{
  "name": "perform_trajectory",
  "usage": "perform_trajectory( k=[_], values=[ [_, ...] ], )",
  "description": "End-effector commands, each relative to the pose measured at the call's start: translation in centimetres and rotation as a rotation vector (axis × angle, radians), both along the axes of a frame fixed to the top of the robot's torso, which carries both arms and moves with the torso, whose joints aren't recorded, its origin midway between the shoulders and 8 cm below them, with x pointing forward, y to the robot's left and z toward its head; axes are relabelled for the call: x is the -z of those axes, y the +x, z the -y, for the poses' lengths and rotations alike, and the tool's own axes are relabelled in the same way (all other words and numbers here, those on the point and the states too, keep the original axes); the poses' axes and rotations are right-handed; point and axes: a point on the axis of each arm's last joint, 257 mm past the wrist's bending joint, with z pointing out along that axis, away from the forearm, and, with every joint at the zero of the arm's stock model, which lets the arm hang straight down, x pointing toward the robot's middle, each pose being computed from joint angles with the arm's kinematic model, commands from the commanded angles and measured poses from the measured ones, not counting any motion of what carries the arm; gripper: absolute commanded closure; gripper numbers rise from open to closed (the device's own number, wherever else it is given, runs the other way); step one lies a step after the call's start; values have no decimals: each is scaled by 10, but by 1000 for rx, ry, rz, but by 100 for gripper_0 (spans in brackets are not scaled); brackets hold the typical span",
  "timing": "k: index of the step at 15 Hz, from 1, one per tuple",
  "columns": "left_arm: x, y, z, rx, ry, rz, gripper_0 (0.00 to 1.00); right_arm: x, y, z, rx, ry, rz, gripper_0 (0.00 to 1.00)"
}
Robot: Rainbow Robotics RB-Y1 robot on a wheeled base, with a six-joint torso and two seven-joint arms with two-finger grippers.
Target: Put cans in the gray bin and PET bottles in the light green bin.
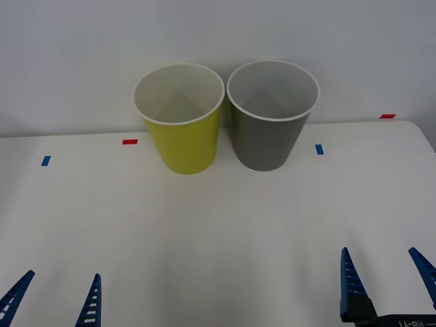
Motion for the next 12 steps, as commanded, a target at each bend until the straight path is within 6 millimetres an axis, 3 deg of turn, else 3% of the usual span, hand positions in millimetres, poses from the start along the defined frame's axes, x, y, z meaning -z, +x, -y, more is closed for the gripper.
perform_trajectory(
  k=[1, 12],
  values=[
    [0, 0, 0, 0, 0, 0, 0, 0, 0, 0, 0, 0, 0, 0],
    [0, 0, 0, 0, 0, 0, 0, 0, 0, 0, 0, 0, 0, 0]
  ],
)
